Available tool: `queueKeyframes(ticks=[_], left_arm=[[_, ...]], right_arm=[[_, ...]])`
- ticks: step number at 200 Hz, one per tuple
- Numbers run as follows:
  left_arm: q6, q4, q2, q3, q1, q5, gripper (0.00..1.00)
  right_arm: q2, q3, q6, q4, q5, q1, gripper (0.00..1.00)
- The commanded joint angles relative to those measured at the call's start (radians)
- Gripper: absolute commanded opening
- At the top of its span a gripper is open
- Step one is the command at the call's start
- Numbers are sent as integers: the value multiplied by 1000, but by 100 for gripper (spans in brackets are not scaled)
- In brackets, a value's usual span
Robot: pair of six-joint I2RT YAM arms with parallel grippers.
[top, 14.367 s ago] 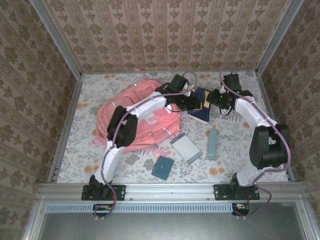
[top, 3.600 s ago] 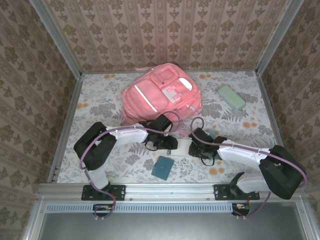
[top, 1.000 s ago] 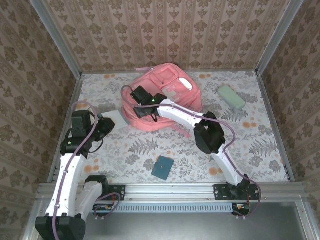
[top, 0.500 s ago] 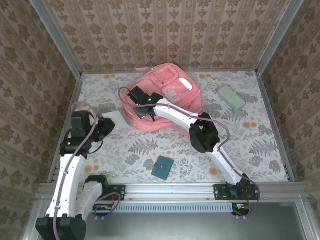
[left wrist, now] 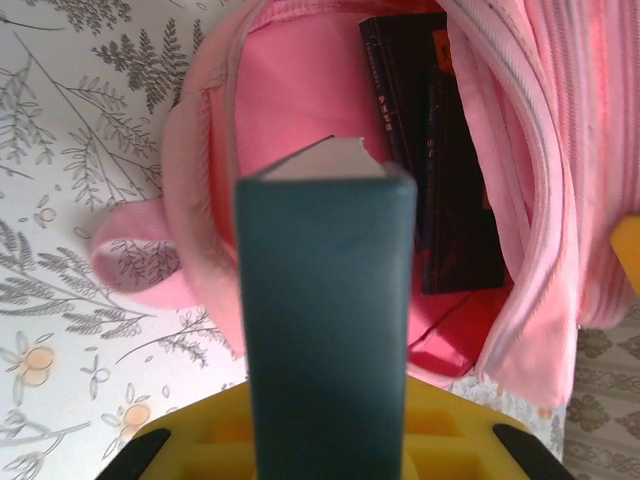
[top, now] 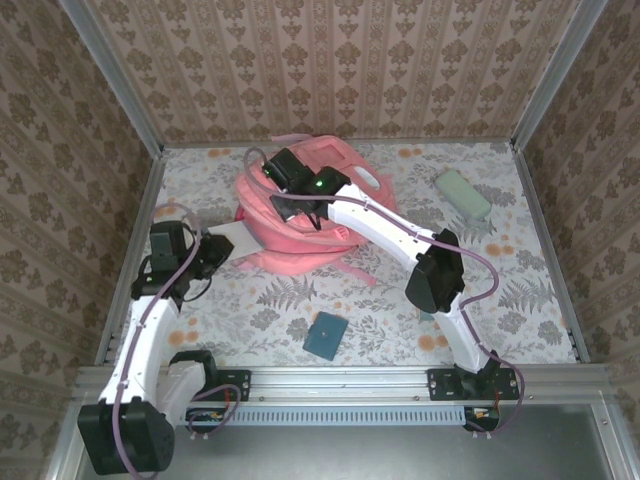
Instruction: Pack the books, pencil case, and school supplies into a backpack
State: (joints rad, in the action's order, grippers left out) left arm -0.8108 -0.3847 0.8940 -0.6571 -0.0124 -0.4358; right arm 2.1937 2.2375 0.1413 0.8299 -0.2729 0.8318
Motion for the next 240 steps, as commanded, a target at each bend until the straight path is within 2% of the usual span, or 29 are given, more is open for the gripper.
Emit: queueKeyframes(ticks=[1,51,125,176,217,240], left_arm=[[-68,190,41,15,4,-46,7],[-165,401,164,25,-74,5,7],[-294,718,384,-2,-246,52,7],[-268,669,526,-112,-368,133,8],[-244,658,682,-213,-404,146,24],[-163,435,703,-322,-410,192,65]], right_arm=[[-66,61,38,10,38,15,0],[-98,95,102,6,115,7,0],[-103,119,171,13,179,-25,0],[-94,117,182,10,199,-27,0],[-92,112,185,11,208,-28,0],[-95,109,182,17,201,-27,0]])
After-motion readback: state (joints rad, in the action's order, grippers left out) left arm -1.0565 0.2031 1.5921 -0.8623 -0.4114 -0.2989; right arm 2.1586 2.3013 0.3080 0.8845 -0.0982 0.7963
